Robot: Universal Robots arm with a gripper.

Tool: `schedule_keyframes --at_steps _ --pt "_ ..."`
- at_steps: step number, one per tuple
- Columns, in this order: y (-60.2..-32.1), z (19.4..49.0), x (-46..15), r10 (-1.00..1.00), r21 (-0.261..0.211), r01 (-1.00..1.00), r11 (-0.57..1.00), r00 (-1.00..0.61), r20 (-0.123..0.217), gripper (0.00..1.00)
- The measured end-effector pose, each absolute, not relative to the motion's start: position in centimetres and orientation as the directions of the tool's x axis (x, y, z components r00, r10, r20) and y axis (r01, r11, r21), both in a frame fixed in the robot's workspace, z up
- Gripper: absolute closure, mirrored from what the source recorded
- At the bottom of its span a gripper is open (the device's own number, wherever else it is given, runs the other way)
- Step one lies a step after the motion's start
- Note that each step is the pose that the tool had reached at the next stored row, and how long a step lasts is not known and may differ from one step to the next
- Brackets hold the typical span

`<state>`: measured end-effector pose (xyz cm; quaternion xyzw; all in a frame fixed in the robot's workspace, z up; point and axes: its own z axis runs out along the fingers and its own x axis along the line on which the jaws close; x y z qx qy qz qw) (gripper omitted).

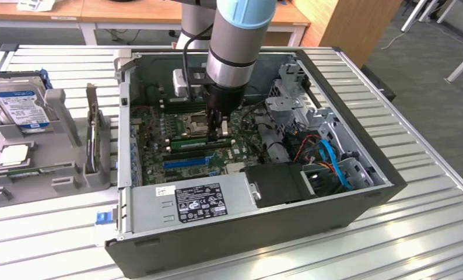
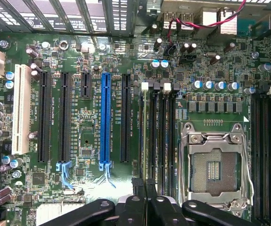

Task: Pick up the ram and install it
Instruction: 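Insert the ram into the slot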

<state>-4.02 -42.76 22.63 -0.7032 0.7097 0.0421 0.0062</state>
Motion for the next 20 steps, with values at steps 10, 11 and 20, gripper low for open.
schedule_keyframes --at_steps 10,11,20 --pt "-42.76 22.63 -4.02 -0.998 0.051 -0.999 0.008 -0.011 -0.068 0.69" --pt "-42.76 22.63 -4.02 -0.998 0.051 -0.999 0.008 -0.011 -0.068 0.69" --pt "-42.76 23.01 -4.02 -0.998 0.051 -0.999 0.008 -0.011 -0.068 0.69"
